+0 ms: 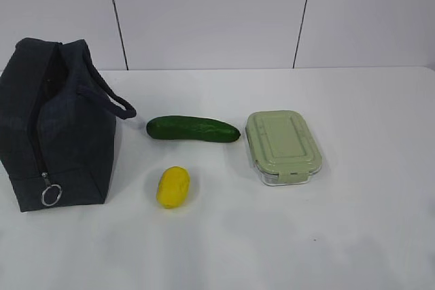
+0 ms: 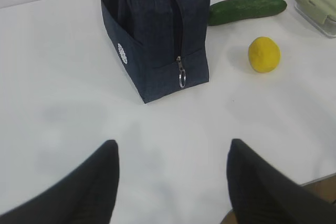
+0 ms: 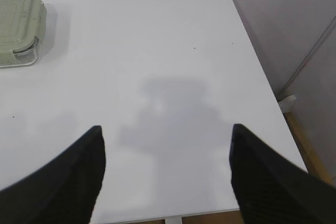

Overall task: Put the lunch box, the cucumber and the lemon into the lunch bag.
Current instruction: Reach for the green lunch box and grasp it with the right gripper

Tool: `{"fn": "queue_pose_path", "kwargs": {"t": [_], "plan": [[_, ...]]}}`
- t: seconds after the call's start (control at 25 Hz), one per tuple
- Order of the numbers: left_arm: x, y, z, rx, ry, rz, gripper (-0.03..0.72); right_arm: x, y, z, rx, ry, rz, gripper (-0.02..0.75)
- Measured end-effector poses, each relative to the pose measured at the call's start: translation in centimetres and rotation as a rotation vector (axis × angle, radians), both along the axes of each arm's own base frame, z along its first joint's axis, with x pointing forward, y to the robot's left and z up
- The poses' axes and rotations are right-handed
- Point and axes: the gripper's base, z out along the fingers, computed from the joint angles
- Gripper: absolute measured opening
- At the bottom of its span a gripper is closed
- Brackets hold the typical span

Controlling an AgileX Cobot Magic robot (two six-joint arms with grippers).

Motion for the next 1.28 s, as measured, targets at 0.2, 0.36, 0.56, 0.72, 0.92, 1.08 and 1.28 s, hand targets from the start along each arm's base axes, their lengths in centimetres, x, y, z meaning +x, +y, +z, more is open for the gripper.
{"fn": "queue_pose_path", "kwargs": {"t": [0.2,0.36,0.56,0.72,0.92,1.08,1.28], "plan": [[0.0,0.0,0.0,0.0,0.0,0.0,0.463,0.0,0.0,0.0,0.0,0.0,0.0,0.557],[0.0,0.0,0.0,0.0,0.0,0.0,0.463,0.0,0.0,0.0,0.0,0.0,0.0,0.557],[0.0,0.0,0.0,0.0,0.0,0.0,0.459,0.0,0.0,0.0,0.0,0.0,0.0,0.557],[0.0,0.0,0.0,0.0,0.0,0.0,0.446,0.0,0.0,0.0,0.0,0.0,0.0,0.557],[0.0,0.0,0.0,0.0,0.0,0.0,0.445,0.0,0.0,0.0,0.0,0.0,0.0,0.557],[0.0,0.0,0.0,0.0,0.0,0.0,0.445,0.0,0.0,0.0,0.0,0.0,0.0,0.557],[0.0,0.0,0.0,0.0,0.0,0.0,0.443,0.0,0.0,0.0,0.0,0.0,0.0,0.557]]}}
